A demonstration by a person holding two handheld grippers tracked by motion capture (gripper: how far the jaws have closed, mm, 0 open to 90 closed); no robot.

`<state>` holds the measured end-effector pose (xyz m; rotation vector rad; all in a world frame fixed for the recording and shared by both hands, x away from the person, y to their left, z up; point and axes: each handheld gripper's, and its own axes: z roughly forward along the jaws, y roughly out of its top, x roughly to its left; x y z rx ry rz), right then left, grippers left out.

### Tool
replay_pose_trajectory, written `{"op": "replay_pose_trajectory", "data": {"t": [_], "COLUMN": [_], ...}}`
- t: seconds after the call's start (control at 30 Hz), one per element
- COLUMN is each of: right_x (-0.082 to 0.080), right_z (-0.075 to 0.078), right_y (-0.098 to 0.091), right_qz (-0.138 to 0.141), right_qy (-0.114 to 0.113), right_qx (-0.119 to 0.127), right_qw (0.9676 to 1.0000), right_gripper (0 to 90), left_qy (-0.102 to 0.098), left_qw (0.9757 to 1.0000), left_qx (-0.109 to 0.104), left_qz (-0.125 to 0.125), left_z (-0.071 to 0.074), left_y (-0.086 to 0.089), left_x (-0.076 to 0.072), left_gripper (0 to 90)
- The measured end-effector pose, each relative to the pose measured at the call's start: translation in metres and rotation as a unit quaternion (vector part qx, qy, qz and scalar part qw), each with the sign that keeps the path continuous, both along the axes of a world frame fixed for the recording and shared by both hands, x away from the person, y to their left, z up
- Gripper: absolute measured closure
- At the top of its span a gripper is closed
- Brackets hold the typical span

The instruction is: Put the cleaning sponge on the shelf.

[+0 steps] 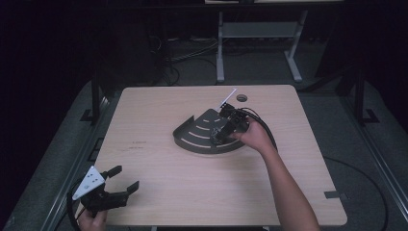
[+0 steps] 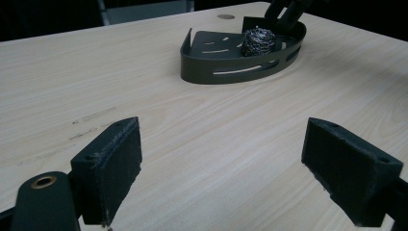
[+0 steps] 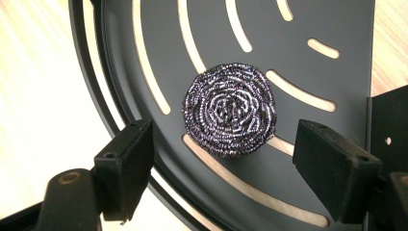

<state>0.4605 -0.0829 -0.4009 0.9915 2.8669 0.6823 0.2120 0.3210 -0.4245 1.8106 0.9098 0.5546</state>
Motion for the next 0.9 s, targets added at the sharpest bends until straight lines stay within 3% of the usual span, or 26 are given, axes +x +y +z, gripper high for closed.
{"op": "replay_pose_trajectory", "data": {"t": [0.9], "right_x": [-0.022], "right_z": [0.008], "right_y": [-0.023], "right_qz": [0.006], "right_qy": [-0.010], "right_qx": [0.006], "right_qw": [0.9999], "right_gripper": [22.1], "left_qy": [0.000], "left_qw": [1.0000], "left_qx": [0.004], "left_qz": [-0.002], "left_z": [0.000], "left_y": [-0.002], "left_x": [0.001], "left_gripper": [13.2]}}
